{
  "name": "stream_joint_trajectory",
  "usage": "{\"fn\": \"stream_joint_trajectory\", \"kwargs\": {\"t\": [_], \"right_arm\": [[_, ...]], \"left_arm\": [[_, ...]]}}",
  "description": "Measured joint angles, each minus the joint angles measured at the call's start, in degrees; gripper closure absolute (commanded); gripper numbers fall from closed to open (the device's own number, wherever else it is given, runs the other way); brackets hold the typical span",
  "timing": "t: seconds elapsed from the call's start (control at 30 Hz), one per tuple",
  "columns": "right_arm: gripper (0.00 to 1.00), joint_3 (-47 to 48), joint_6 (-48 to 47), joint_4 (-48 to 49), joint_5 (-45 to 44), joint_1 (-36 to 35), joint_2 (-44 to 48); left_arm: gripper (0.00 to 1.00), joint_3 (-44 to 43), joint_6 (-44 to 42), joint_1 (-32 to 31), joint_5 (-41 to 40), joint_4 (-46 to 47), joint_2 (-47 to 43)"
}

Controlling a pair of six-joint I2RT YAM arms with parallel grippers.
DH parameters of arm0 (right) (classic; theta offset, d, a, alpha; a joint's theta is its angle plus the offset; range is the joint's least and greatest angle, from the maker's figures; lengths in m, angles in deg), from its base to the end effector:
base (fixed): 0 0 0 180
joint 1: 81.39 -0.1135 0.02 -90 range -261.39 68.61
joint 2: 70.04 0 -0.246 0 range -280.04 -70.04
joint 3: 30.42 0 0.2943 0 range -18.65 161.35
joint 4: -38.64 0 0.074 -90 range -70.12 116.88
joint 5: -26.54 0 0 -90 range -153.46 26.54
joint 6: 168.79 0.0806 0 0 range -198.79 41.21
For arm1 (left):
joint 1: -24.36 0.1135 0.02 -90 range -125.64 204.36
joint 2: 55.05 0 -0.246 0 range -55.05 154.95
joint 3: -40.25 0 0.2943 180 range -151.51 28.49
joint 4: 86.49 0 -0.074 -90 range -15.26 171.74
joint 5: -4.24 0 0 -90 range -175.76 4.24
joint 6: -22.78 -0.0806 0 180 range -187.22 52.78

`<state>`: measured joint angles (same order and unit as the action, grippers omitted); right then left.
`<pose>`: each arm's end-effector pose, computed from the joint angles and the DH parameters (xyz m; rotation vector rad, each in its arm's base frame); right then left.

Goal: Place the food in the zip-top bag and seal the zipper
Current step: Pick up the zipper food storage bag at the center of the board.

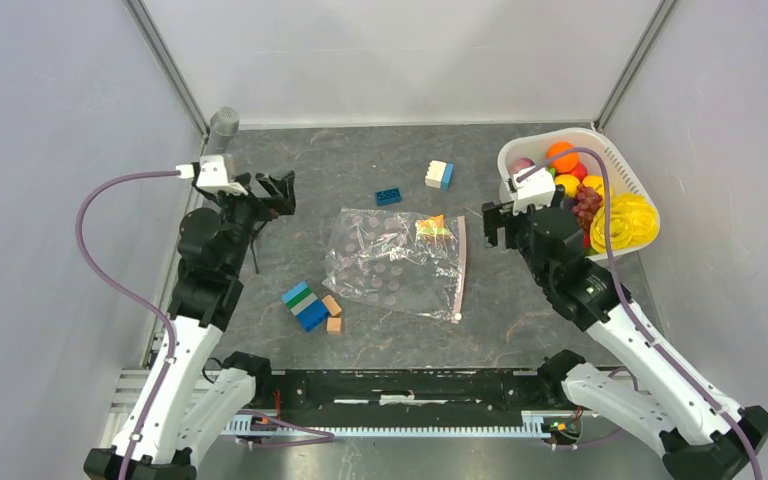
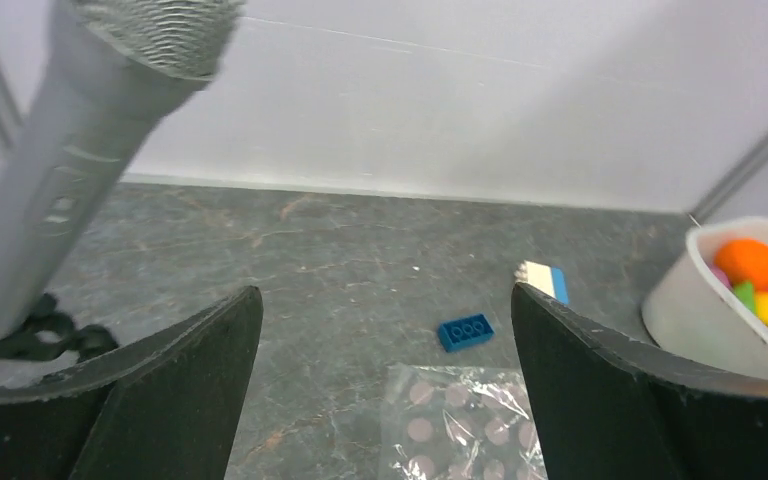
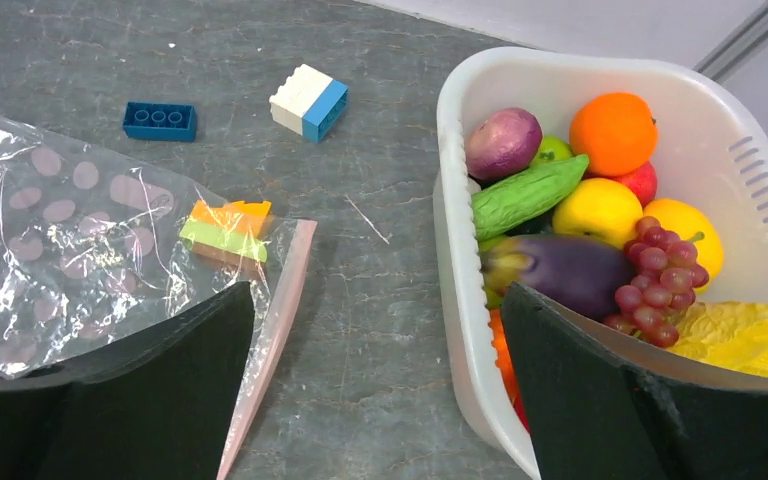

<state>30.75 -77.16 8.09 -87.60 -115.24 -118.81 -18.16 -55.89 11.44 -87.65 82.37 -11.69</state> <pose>0.2555 0.1317 0.3157 -0.2363 1.8441 0.0314 0.2731 -0.0599 0.3694 -0.0057 1.5107 -0.3153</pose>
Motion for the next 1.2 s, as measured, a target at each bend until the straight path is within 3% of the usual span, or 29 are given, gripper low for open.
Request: {"fn": "stream_joint_trajectory", "kwargs": {"t": [0.1,0.2,0.53,0.67,0.83,1.0,1.2], "right_arm": [[0.02,-2.6,0.6,2.1,-0.3,0.0,2.5],[0.02,-5.2,2.4,4.2,2.6,0.0,3.3],[0.11,-13.6,13.0,11.8,24.2,0.0,-3.5],[0.16,-15.3,15.6,12.9,27.7,-0.2,-6.1],[0.22,-17.8,19.4,16.6,26.3,-0.5,-8.8],[0.26,-21.9,22.7,17.8,19.5,-0.7,-12.1],[0.39,-25.8,25.4,21.7,16.7,-0.7,-15.1]], "left_arm": [[0.00,0.0,2.1,0.0,-6.1,0.0,-0.5],[0.00,0.8,3.5,0.0,-6.2,0.1,-1.0],[0.00,2.6,6.6,0.0,11.6,1.0,-3.3],[0.00,3.9,6.7,0.0,16.1,0.1,-4.8],[0.00,5.5,7.1,0.0,18.1,-1.3,-6.2],[0.00,5.5,7.1,0.0,21.2,-2.8,-4.7],[0.00,5.5,7.1,0.0,21.6,-4.3,-4.3]]}}
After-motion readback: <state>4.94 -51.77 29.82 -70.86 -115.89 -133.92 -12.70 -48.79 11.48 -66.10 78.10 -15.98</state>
